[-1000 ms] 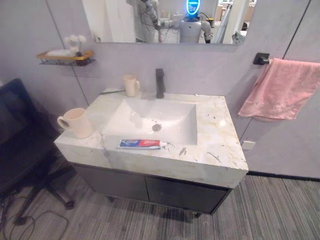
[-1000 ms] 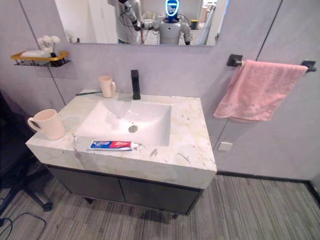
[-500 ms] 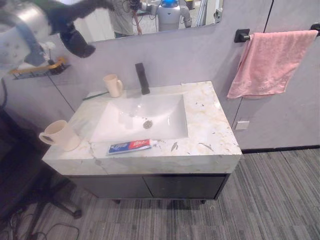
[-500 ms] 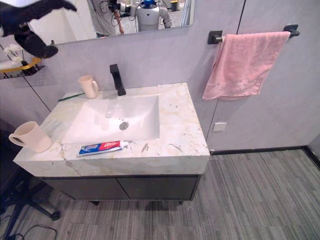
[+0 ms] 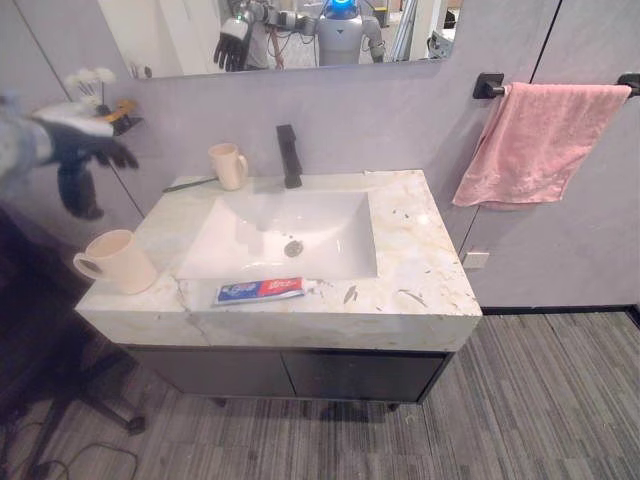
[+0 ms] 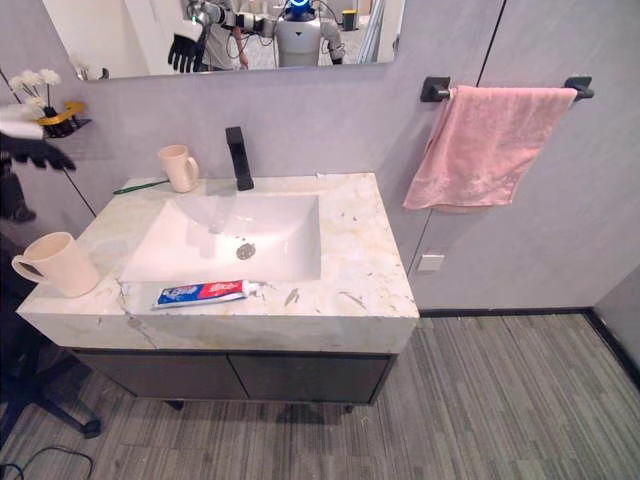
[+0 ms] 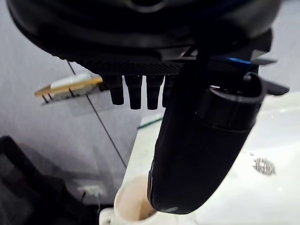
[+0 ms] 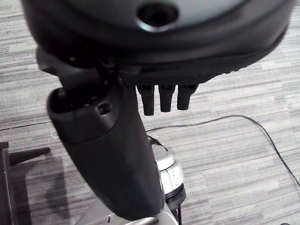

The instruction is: Organize the bathroom.

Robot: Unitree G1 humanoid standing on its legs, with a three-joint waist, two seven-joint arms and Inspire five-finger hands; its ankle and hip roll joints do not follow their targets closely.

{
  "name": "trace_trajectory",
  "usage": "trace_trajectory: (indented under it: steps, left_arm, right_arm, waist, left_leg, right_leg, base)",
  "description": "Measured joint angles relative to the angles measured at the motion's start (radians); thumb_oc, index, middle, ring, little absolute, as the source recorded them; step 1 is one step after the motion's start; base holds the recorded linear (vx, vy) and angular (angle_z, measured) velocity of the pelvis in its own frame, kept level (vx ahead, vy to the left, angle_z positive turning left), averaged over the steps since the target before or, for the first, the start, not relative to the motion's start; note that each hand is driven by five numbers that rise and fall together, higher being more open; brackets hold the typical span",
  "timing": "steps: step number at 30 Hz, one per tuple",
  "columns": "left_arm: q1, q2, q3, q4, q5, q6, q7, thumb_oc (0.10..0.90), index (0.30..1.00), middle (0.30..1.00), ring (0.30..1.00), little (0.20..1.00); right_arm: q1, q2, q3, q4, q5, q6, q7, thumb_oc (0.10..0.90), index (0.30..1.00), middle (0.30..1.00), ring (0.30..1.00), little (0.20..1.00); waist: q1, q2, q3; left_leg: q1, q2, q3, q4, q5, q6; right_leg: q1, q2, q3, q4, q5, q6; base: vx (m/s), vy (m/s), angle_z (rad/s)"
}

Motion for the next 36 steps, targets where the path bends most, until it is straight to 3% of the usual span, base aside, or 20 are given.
trace_trajectory:
  steps: [8,14,28,36]
  left_arm:
    - [0.175,-0.076,0.126,-0.032,0.037,-0.023,-0.012,0.8,0.9,0.9,0.9,0.9]
    - [0.188,-0.124,0.142,-0.061,0.058,-0.022,0.018,0.8,0.9,0.9,0.9,0.9]
    - [0.195,-0.177,0.161,-0.137,0.049,0.093,-0.084,0.8,0.9,0.9,0.9,0.9]
    - [0.402,-0.251,0.289,-0.148,0.005,0.165,-0.097,0.8,0.9,0.9,0.9,0.9]
  right_arm:
    - [0.009,0.012,0.0,-0.002,-0.003,0.006,0.0,0.8,0.9,0.9,0.9,0.9]
    - [0.02,0.018,0.001,-0.003,-0.038,0.015,0.0,0.8,0.9,0.9,0.9,0.9]
    - [0.02,0.026,0.0,-0.005,-0.041,0.026,0.0,0.8,0.9,0.9,0.9,0.9]
    - [0.021,0.026,-0.001,-0.01,-0.082,0.037,0.0,0.8,0.9,0.9,0.9,0.9]
  waist:
    - [-0.007,-0.006,-0.009]
    - [-0.022,-0.005,-0.009]
    - [-0.046,0.003,-0.015]
    - [-0.049,0.014,-0.031]
  left_leg:
    - [-0.006,0.0,0.011,0.0,0.002,0.002]
    - [-0.003,0.001,0.015,0.0,0.001,0.002]
    - [0.003,0.003,0.028,0.0,0.0,0.003]
    - [0.005,0.003,0.042,0.0,-0.003,0.007]
  right_leg:
    - [-0.011,-0.001,0.007,0.004,0.001,0.0]
    - [-0.01,-0.001,0.007,0.003,0.001,-0.001]
    - [-0.011,0.0,0.018,0.003,0.002,0.0]
    - [-0.016,-0.001,0.031,0.003,0.004,0.0]
  base:
    - [0.0,0.007,-0.03]
    - [0.01,-0.001,-0.01]
    - [0.0,0.002,-0.02]
    - [0.0,0.001,-0.04]
